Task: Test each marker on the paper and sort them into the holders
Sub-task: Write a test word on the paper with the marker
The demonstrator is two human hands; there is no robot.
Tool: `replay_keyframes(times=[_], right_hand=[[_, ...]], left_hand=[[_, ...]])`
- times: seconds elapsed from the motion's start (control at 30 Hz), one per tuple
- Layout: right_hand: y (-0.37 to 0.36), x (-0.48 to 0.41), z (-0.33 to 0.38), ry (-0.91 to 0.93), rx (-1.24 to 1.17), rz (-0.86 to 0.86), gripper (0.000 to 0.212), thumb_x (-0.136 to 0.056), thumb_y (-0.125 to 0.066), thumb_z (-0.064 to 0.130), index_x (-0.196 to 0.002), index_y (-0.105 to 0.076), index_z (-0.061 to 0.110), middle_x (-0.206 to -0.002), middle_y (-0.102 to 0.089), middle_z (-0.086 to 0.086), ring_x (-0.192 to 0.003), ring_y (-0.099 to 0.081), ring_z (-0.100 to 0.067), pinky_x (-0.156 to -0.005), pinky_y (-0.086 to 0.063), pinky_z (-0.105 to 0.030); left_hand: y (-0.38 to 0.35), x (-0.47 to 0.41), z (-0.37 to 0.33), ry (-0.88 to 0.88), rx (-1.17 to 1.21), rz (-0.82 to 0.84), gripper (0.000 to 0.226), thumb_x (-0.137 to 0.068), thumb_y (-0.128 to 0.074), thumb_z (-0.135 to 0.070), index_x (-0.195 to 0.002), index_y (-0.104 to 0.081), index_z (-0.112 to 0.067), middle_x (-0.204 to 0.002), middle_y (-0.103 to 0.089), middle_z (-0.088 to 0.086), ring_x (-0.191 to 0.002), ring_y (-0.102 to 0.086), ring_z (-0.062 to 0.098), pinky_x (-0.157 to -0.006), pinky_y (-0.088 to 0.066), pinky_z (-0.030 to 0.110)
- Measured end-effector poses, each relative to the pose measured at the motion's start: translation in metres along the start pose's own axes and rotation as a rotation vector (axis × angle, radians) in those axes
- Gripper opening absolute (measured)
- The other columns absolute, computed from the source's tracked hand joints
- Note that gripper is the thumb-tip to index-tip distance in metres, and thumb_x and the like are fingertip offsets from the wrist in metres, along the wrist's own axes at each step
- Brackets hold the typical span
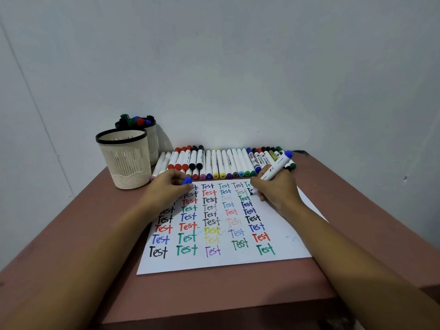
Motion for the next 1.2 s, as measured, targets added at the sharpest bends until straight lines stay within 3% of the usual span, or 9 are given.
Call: replay_keyframes(times=[0.43, 0.6, 0.8, 0.97, 1.2], right_hand=[[0.0, -0.0003, -0.0013, 0.0, 0.037, -0.013, 0.018, -0.077, -0.065, 0.001, -0.066, -0.054, 0.009, -0.058, -0.057, -0.008, -0.042, -0.049, -0.012, -0.05, -0.043, -0.026], [-0.0005, -0.0009, -0.002, -0.019, 0.08, 0.001, 0.014, -0.076, -0.066, 0.005, -0.07, -0.054, 0.009, -0.066, -0.059, -0.008, -0.055, -0.056, -0.015, -0.059, -0.048, -0.029], [0.0053, -0.0018, -0.0036, -0.049, -0.051, -0.096, 0.022, -0.076, -0.066, 0.003, -0.063, -0.051, 0.011, -0.058, -0.053, -0.007, -0.047, -0.048, -0.016, -0.05, -0.041, -0.027], [0.0014, 0.0007, -0.0004, -0.012, 0.093, -0.065, 0.016, -0.078, -0.067, 0.007, -0.069, -0.054, 0.011, -0.066, -0.058, -0.006, -0.048, -0.053, -0.01, -0.046, -0.039, -0.021], [0.0017, 0.0017, -0.0002, -0.014, 0.077, -0.059, 0.016, -0.076, -0.066, 0.006, -0.067, -0.054, 0.011, -0.063, -0.058, -0.006, -0.049, -0.053, -0.012, -0.049, -0.042, -0.023]], left_hand=[[0.0001, 0.0015, 0.0001, -0.018, -0.024, 0.03, 0.016, -0.084, -0.067, -0.02, -0.094, -0.056, -0.023, -0.093, -0.061, 0.0, -0.083, -0.057, 0.011, -0.075, -0.045, 0.023], [-0.0004, 0.0027, -0.0012, -0.025, -0.024, 0.038, 0.015, -0.084, -0.067, -0.019, -0.092, -0.055, -0.024, -0.092, -0.061, -0.001, -0.084, -0.057, 0.011, -0.077, -0.046, 0.023], [0.0007, 0.0019, -0.0009, -0.039, -0.042, 0.034, 0.016, -0.084, -0.068, -0.021, -0.091, -0.055, -0.026, -0.092, -0.061, -0.003, -0.083, -0.056, 0.009, -0.072, -0.044, 0.02], [-0.0004, 0.0011, 0.0004, -0.028, -0.035, 0.046, 0.019, -0.084, -0.068, -0.021, -0.098, -0.056, -0.022, -0.095, -0.061, -0.002, -0.085, -0.057, 0.01, -0.075, -0.044, 0.023], [0.0001, 0.0015, -0.0006, -0.035, -0.04, 0.043, 0.017, -0.084, -0.067, -0.02, -0.097, -0.056, -0.023, -0.095, -0.061, -0.002, -0.086, -0.056, 0.008, -0.073, -0.044, 0.019]])
Point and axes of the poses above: each hand's wrist, its own x-axis away from the middle knuckle, its own y-axis out of the back of the hand, z = x × y, the point moved 4 cm from there along -x, towards the middle knuckle
